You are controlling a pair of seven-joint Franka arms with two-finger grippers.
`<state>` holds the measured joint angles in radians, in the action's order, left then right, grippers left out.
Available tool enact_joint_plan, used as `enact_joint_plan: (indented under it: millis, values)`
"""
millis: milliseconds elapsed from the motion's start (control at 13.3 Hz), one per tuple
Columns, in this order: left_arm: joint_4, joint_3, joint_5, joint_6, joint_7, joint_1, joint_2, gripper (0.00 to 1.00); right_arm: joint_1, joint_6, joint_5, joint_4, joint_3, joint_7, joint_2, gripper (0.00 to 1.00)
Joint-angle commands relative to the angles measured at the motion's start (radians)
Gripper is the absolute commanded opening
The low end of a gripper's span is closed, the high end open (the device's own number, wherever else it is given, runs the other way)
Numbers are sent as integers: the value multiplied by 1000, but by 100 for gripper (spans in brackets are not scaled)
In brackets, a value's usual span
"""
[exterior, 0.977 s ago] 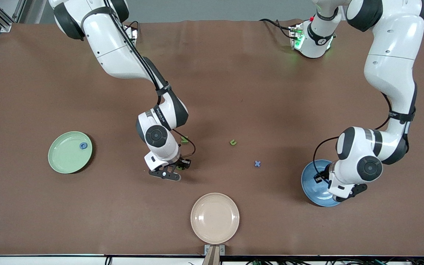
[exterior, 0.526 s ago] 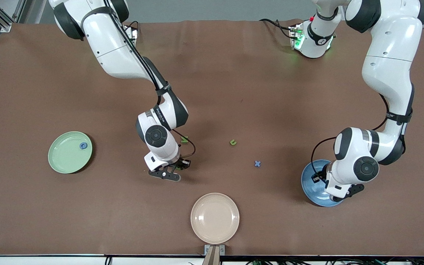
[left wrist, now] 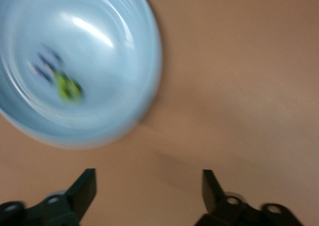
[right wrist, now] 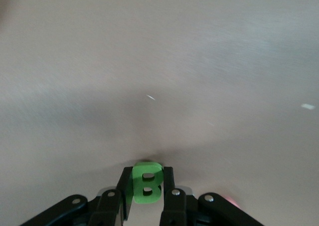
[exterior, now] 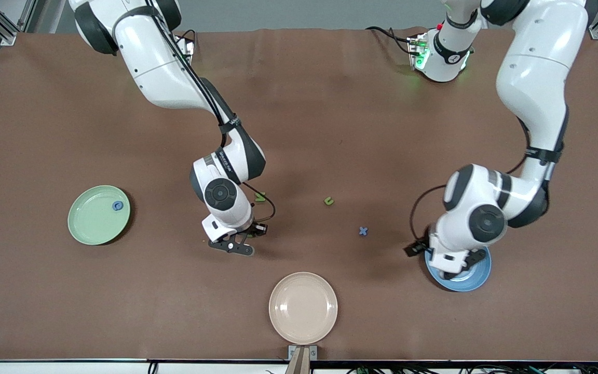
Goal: Sort upper and lower case letters into plates
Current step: 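Place the B with the right gripper while the left gripper places the b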
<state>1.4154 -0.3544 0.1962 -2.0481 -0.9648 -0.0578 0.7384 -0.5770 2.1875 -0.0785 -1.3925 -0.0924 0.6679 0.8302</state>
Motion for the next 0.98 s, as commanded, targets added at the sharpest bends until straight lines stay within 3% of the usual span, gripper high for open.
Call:
enact_joint_plan:
  millis: [0,225,376,526,901]
  values:
    - [19,-15,12,0,-132,-80,4,99,69,-226,-3,-69,-1,-124,-188,10]
    - [25,-11,16,-90,-256,-117,55,97,187,-261,2,-270,-3,-366,-395,10]
    - [23,-8,12,-133,-322,-135,82,76,271,-253,49,-383,-3,-480,-483,10]
    - [23,-3,14,-174,-388,-137,105,70,357,-194,124,-486,-1,-571,-523,10]
    - [23,26,12,-188,-406,-143,124,71,603,119,124,-684,2,-931,-530,10]
